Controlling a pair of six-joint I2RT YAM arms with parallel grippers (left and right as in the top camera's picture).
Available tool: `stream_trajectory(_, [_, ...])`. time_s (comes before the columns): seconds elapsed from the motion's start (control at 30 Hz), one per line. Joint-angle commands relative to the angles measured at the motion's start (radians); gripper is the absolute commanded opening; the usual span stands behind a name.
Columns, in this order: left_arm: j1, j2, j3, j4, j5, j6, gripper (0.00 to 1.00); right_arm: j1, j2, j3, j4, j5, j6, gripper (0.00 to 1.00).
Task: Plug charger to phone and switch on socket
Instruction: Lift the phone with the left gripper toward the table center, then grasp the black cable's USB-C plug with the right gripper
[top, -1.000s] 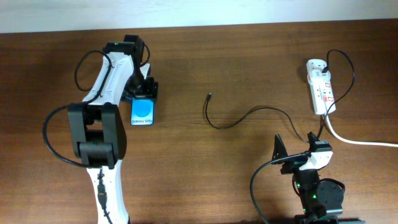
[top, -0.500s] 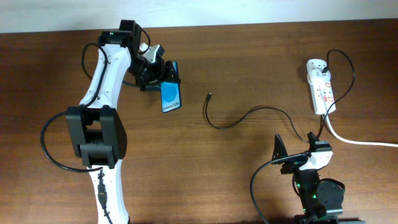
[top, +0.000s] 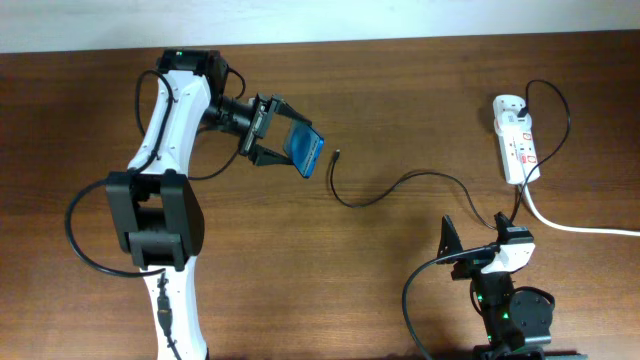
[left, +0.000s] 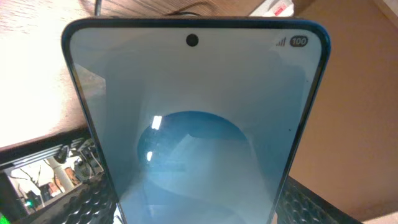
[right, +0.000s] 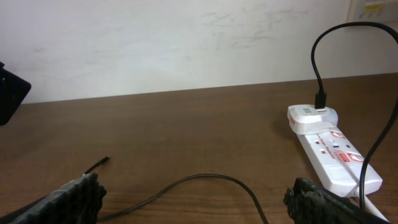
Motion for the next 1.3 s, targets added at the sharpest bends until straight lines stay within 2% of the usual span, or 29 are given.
stream_trajectory(0.0, [0.003,-0.003,0.022,-0.008,0.104,-0.007,0.00,0.006,-0.007,-0.005,-0.005,-0.002,0.008,0.98])
stream_trajectory(0.4, [0.003,-0.003,0.022,0.007,0.097,-0.007,0.00,0.006,-0.007,-0.005,-0.004,-0.002,0.008,0.98])
stream_trajectory(0.53, [0.003,-0.003,0.022,0.003,0.221,-0.007,0.00,0.006,-0.007,-0.005,-0.001,-0.037,0.018,0.98])
stream_trajectory(0.63, [0.003,-0.003,0.022,0.003,0.223,-0.008,0.00,0.006,0.023,0.005,-0.006,-0.028,0.222,0.98])
stream_trajectory(0.67, [0.003,-0.003,0.022,0.003,0.202,-0.021,0.00,0.006,0.043,0.025,-0.013,-0.029,0.250,0.98])
stream_trajectory(0.77, [0.003,-0.003,0.022,0.006,-0.067,-0.147,0.00,0.006,0.199,0.211,-0.096,-0.039,0.251,0.98])
stream_trajectory(0.87, [0.001,-0.003,0.022,0.011,-0.423,-0.350,0.00,0.006,0.497,0.500,-0.233,-0.203,0.251,0.98])
stream_trajectory(0.97, [0.001,-0.003,0.022,0.058,-0.585,-0.385,0.00,0.006,0.761,0.643,-0.229,-0.492,0.251,0.98])
stream_trajectory(1.0, [0.001,-0.003,0.022,0.061,-0.686,-0.416,0.00,0.006,0.845,0.654,-0.195,-0.578,0.253,0.98])
stream_trajectory(1.07, [0.001,-0.003,0.022,0.060,-0.751,-0.468,0.00,0.006,0.989,0.653,-0.169,-0.645,0.305,0.98])
stream_trajectory(1.1, [0.001,-0.003,0.022,0.060,-0.773,-0.505,0.00,0.006,1.048,0.654,-0.117,-0.657,0.371,0.98])
stream_trajectory(1.17, [-0.006,-0.003,0.022,0.061,-0.823,-0.586,0.00,0.021,1.212,0.654,0.057,-0.694,0.631,1.00])
stream_trajectory(1.27, [-0.041,-0.003,0.022,0.081,-0.864,-0.613,0.00,0.137,1.424,0.654,0.408,-0.745,0.919,0.96])
